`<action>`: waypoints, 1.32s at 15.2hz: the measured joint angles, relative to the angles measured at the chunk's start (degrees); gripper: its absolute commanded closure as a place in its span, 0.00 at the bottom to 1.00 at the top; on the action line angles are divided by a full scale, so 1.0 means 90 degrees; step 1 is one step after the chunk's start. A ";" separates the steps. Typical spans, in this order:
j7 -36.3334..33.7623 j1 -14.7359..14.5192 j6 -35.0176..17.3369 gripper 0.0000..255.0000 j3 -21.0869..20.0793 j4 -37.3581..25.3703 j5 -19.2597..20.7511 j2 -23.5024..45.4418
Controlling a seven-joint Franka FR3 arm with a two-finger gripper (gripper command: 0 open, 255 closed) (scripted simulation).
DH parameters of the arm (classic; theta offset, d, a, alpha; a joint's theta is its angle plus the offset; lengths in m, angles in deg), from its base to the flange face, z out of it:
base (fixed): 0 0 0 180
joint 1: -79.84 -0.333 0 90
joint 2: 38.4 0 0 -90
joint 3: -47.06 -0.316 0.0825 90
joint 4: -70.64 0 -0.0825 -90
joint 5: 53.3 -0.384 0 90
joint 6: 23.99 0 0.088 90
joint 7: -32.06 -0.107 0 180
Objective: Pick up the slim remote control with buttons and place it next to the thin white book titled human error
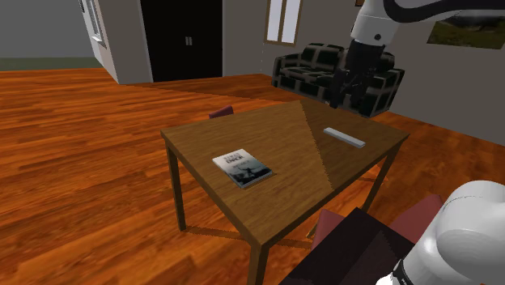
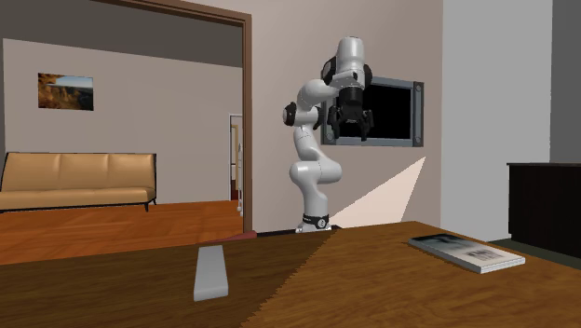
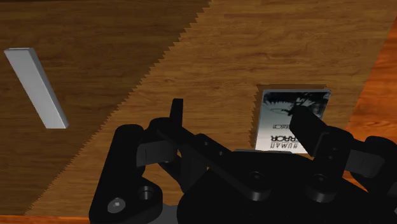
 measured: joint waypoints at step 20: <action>0.2207 0.0485 -0.1942 0.00 0.2212 -0.0448 0.0355 0.2580</action>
